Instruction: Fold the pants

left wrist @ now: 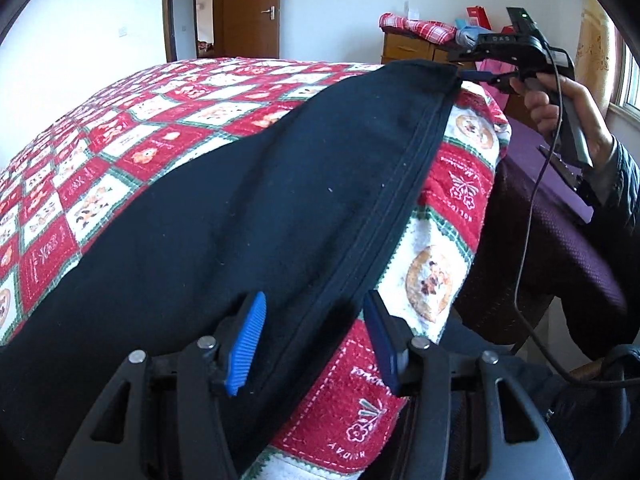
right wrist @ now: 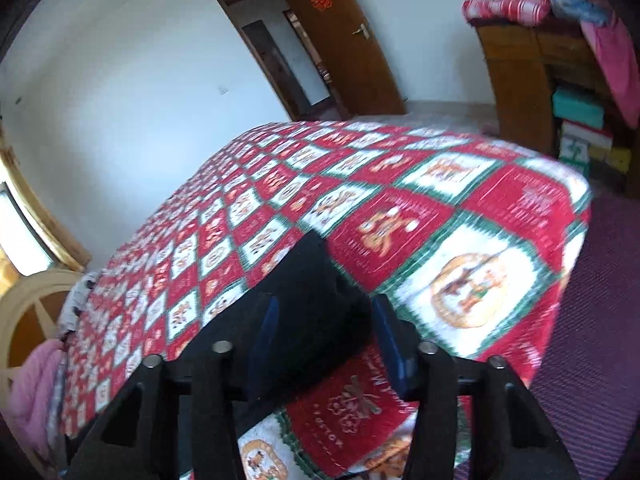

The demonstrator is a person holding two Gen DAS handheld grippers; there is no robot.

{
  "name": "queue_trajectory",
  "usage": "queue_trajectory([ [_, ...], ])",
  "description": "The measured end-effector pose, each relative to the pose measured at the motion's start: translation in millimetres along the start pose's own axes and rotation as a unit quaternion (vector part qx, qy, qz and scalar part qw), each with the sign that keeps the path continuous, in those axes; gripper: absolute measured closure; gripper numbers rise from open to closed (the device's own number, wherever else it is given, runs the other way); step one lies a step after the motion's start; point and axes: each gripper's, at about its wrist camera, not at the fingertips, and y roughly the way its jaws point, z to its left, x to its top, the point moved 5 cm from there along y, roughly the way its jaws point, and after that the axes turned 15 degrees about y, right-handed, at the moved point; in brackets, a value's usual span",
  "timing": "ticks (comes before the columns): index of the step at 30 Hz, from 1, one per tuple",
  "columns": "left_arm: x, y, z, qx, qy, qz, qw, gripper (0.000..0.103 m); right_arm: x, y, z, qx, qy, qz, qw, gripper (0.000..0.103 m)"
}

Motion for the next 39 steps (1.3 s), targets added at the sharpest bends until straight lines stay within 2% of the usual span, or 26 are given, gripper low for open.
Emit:
queue_trajectory([
  [7,-0.5,4.0,-7.7,0.027,0.022,0.008,0.9994,0.051,-3.7,11.0,-7.5,-0.023,0.006,0.008,1.000,0.058],
  [8,-0.1,4.5,-6.7,0.028,0.020,0.007,0.9994,0.055,-4.1,11.7,-8.3,-0.023,0.006,0.008,1.000,0.058],
  [11,-0.6,3.9,2.1,0.040,0.011,0.013,0.9990,0.082,-5.8,14.8,-8.2,-0.014,-0.001,0.004,1.000,0.060],
  [12,-0.8,2.7,5.9,0.037,0.002,0.011,0.9993,0.090,-6.1,16.6,-8.0,-0.012,-0.004,0.002,1.000,0.064],
  [14,-1.4,0.7,11.3,0.025,-0.016,0.006,0.9996,0.094,-6.8,20.6,-9.4,-0.017,-0.007,0.000,1.000,0.086],
  [15,-1.4,1.2,11.0,0.023,-0.016,0.006,0.9996,0.095,-7.4,22.5,-9.9,-0.018,-0.009,0.001,1.000,0.089],
  [19,-0.7,0.4,7.0,0.028,-0.006,0.001,0.9996,0.099,-10.7,23.9,-6.3,-0.013,-0.018,0.002,1.000,0.095],
  [26,7.7,-28.8,11.2,0.023,-0.011,-0.039,0.9989,0.100,-4.3,-7.5,14.3,0.016,-0.036,-0.022,0.999,0.097],
  [30,3.1,-24.3,12.4,0.017,-0.014,-0.033,0.9992,0.100,-3.7,-11.1,19.8,-0.005,-0.054,-0.011,0.998,0.097],
  [36,-7.4,-8.5,7.2,0.009,-0.015,-0.017,0.9997,0.100,-5.3,10.0,-10.0,-0.048,-0.016,0.027,0.998,0.097],
  [39,-7.8,-11.1,11.6,0.010,-0.024,-0.024,0.9994,0.100,0.4,-3.5,-5.3,-0.016,0.002,0.021,1.000,0.098],
])
